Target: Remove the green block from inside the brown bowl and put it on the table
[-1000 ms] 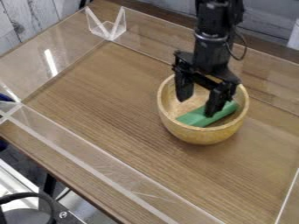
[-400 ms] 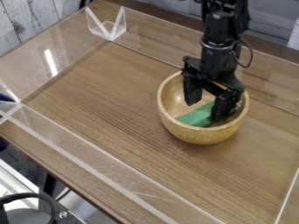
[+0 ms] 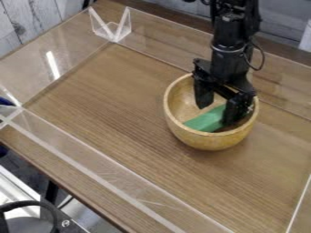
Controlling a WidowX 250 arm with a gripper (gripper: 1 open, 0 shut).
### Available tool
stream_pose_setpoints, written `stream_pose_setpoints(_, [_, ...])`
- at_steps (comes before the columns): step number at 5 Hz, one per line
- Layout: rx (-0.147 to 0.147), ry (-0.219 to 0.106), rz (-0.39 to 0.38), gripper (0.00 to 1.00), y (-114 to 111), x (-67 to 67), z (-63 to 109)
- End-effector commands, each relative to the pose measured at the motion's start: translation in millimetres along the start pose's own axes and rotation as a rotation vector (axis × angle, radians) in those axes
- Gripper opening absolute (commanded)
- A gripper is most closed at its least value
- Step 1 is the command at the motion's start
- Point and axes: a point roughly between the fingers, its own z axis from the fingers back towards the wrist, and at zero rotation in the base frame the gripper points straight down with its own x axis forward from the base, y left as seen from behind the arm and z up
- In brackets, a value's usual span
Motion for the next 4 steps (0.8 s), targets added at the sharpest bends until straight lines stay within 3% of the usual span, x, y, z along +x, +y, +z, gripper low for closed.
stream_pose_setpoints(1, [0.003,-0.045,-0.014,1.0,1.9,5.7,7.6])
stream_pose_setpoints(4, [-0.002,-0.102,-0.031,1.0,2.8,2.4,25.0])
